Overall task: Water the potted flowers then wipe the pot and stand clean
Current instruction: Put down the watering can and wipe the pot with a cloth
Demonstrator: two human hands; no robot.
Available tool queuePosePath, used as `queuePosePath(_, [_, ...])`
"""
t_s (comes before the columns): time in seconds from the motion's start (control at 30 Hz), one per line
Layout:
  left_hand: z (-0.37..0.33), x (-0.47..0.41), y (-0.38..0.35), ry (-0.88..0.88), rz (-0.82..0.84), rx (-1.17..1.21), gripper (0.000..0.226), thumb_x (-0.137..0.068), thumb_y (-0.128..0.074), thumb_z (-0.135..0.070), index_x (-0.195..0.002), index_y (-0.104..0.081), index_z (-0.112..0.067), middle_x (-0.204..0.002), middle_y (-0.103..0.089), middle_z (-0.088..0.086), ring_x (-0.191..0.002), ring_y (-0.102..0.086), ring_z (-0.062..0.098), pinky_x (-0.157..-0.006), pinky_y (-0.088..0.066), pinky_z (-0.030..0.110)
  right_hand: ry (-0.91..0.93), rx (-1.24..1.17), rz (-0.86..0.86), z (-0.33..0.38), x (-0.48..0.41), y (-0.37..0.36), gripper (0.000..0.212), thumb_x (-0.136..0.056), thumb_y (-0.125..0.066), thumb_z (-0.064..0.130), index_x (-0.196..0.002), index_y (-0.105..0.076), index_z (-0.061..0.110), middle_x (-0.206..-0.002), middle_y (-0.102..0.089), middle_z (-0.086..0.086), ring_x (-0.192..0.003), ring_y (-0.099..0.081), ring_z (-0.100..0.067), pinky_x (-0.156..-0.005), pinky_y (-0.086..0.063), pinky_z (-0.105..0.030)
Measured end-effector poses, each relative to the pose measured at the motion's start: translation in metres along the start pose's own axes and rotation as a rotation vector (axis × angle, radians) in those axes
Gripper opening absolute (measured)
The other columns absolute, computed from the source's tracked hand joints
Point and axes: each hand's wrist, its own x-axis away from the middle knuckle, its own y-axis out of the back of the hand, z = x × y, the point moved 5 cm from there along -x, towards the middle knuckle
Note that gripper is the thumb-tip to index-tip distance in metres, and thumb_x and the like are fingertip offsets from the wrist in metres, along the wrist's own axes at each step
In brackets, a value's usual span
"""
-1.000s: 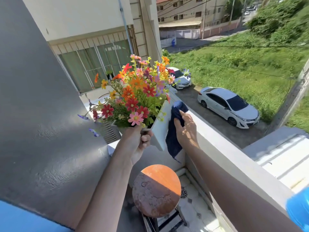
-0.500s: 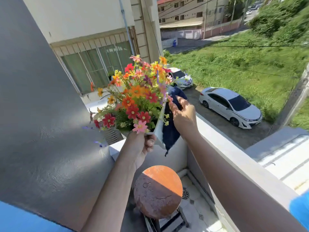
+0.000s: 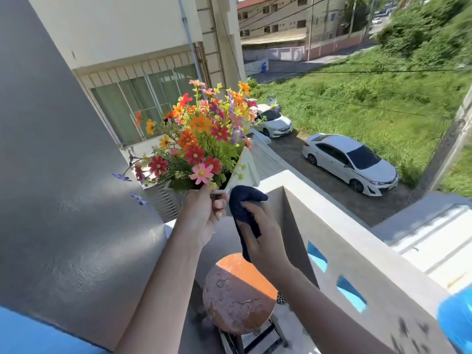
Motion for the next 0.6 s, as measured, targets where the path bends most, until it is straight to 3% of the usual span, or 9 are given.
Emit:
queuePosePath(0.13, [0.003, 0.004, -0.003, 0.006, 0.002, -0.018, 0.035, -0.103, -0.034, -0.011, -0.074, -0.051, -0.006, -0.051, -0.055, 0.001, -0.033, -0.040, 0.003, -0.033, -0.028, 0.014, -0.069, 0.005, -0.052, -0.007, 0.004, -0.001, 0.029, -0.091, -0.056, 0.004, -0.119, -0.055, 0.013, -0.113, -0.054, 0.006, -0.097, -0.049, -0.001, -0.083, -0.035, -0.004])
queuePosePath(0.3, [-0.002, 0.009, -0.002, -0.020, 0.020, -0.064, 0.032, -0.102, -0.033, -0.007, -0.075, -0.050, -0.006, -0.054, -0.054, 0.004, -0.033, -0.038, 0.004, -0.033, -0.027, 0.016, -0.228, -0.038, -0.168, -0.008, -0.036, 0.014, 0.033, -0.098, -0.055, 0.012, -0.131, -0.053, 0.009, -0.128, -0.059, -0.003, -0.113, -0.054, -0.016, -0.091, -0.038, -0.020])
queuePosePath(0.47, [0.002, 0.017, 0.000, -0.004, 0.078, -0.116, 0.033, -0.101, -0.031, -0.006, -0.073, -0.049, -0.008, -0.057, -0.051, 0.007, -0.032, -0.036, 0.004, -0.032, -0.027, 0.016, -0.375, -0.216, -0.356, -0.014, -0.085, 0.040, 0.039, -0.098, -0.057, 0.020, -0.136, -0.052, 0.010, -0.128, -0.059, 0.000, -0.116, -0.053, -0.010, -0.093, -0.034, -0.006])
queuePosePath(0.53, [0.003, 0.017, 0.002, -0.009, 0.100, -0.105, 0.032, -0.100, -0.032, -0.005, -0.074, -0.049, -0.009, -0.051, -0.053, 0.004, -0.031, -0.035, 0.004, -0.031, -0.026, 0.016, -0.358, -0.250, -0.326, -0.018, -0.106, 0.048, 0.038, -0.096, -0.061, 0.022, -0.131, -0.057, 0.011, -0.126, -0.063, 0.000, -0.115, -0.059, -0.012, -0.103, -0.042, -0.020])
queuePosePath(0.6, [0.004, 0.016, 0.005, -0.012, 0.127, -0.119, 0.030, -0.100, -0.033, -0.005, -0.075, -0.049, -0.010, -0.050, -0.053, 0.002, -0.031, -0.035, 0.004, -0.031, -0.025, 0.016, -0.364, -0.196, -0.222, -0.025, -0.122, 0.054, 0.029, -0.093, -0.063, 0.023, -0.121, -0.063, 0.014, -0.117, -0.069, -0.002, -0.108, -0.064, -0.012, -0.099, -0.049, -0.030])
